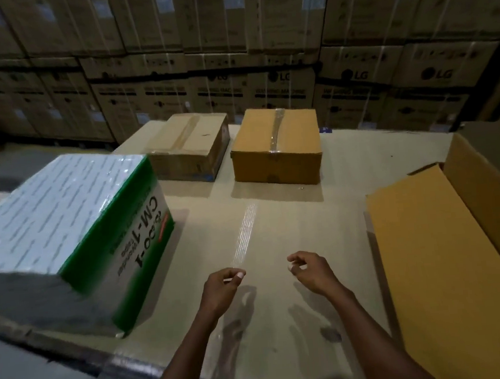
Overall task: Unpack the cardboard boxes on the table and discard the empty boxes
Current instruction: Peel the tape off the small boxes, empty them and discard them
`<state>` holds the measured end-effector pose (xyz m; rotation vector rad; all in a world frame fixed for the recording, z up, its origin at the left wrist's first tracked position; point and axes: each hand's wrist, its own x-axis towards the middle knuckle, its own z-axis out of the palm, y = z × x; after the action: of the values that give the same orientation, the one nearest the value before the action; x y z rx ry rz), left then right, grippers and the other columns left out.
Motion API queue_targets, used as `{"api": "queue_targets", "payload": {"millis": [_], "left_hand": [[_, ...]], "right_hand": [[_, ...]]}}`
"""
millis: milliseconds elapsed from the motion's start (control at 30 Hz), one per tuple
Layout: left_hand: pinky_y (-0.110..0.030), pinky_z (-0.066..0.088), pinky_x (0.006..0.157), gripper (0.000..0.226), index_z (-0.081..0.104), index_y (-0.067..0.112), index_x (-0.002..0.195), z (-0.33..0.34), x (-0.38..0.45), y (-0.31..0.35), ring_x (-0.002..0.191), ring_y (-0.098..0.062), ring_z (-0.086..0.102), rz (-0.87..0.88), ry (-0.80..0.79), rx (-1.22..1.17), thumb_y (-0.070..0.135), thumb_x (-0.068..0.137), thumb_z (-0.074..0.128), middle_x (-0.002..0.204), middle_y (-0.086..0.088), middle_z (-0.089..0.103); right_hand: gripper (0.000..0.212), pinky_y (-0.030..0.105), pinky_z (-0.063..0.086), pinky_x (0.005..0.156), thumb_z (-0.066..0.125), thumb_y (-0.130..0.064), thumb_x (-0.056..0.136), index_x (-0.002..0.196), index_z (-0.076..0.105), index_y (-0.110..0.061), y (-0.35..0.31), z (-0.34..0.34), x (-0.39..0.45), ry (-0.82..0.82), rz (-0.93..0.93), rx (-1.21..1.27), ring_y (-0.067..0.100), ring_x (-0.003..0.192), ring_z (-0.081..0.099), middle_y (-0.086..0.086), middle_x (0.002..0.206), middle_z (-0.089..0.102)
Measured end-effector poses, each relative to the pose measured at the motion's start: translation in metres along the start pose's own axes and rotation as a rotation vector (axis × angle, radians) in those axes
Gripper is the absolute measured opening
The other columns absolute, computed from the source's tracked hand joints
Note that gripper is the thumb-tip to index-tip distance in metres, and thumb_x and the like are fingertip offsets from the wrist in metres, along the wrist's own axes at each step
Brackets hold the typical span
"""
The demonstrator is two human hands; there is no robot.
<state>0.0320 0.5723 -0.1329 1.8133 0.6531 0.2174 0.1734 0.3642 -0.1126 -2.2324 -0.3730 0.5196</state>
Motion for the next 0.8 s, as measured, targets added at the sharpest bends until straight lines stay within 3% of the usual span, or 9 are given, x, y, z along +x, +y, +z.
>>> {"api": "queue_targets", "payload": {"millis": [100,233,433,567,700,800], "left_hand": [[-0.017,0.049,0.081,0.011,0.081,0.023,0.095,-0.008,0.07,0.011,0.089,0.006,0.068,0.026,-0.064,0.037,0.023,0.094,0.07,0.096,0.01,0.077],[-0.016,0.051,0.084,0.013,0.079,0.021,0.101,-0.015,0.167,0.032,0.096,0.0,0.068,0.087,-0.148,0.092,0.023,0.095,0.068,0.101,0.01,0.076],[-0.027,0.051,0.087,0.023,0.073,0.018,0.117,-0.015,0.299,0.067,0.105,-0.015,0.065,0.2,-0.158,0.153,0.026,0.098,0.064,0.116,0.0,0.071],[-0.036,0.049,0.096,0.031,0.067,0.012,0.128,-0.018,0.373,0.091,0.115,-0.024,0.062,0.258,-0.131,0.197,0.021,0.1,0.059,0.131,-0.01,0.064],[-0.046,0.037,0.111,0.051,0.046,0.021,0.149,-0.015,0.435,0.101,0.139,-0.035,0.04,0.25,-0.061,0.248,0.026,0.099,0.059,0.155,-0.016,0.035],[-0.057,0.035,0.114,0.065,0.024,0.033,0.159,-0.011,0.468,0.102,0.144,-0.041,0.03,0.193,-0.088,0.234,0.03,0.101,0.055,0.162,-0.018,0.017]], "right_hand": [[0.023,0.023,0.052,0.081,0.066,-0.021,0.096,0.118,0.074,-0.02,-0.009,-0.011,0.05,0.035,0.044,-0.01,0.013,0.094,0.065,-0.006,0.101,0.067],[0.027,0.027,0.053,0.082,0.066,-0.019,0.097,0.123,0.07,-0.019,-0.022,-0.03,0.125,0.112,0.092,-0.02,0.016,0.094,0.065,0.004,0.115,0.069],[0.045,0.024,0.04,0.09,0.065,-0.025,0.1,0.143,0.055,-0.017,-0.048,-0.059,0.236,0.239,0.111,-0.045,0.027,0.127,0.056,0.008,0.141,0.058],[0.061,0.04,0.045,0.108,0.062,-0.032,0.101,0.155,0.04,-0.018,-0.055,-0.078,0.299,0.334,0.173,-0.024,0.032,0.139,0.047,0.012,0.157,0.042],[0.076,0.045,0.038,0.114,0.063,-0.036,0.1,0.163,0.021,-0.023,-0.059,-0.092,0.351,0.426,0.188,0.036,0.036,0.147,0.035,0.012,0.165,0.023],[0.085,0.049,0.037,0.117,0.063,-0.04,0.099,0.164,0.008,-0.031,-0.059,-0.102,0.38,0.468,0.206,0.078,0.037,0.149,0.029,0.009,0.167,0.012]]}}
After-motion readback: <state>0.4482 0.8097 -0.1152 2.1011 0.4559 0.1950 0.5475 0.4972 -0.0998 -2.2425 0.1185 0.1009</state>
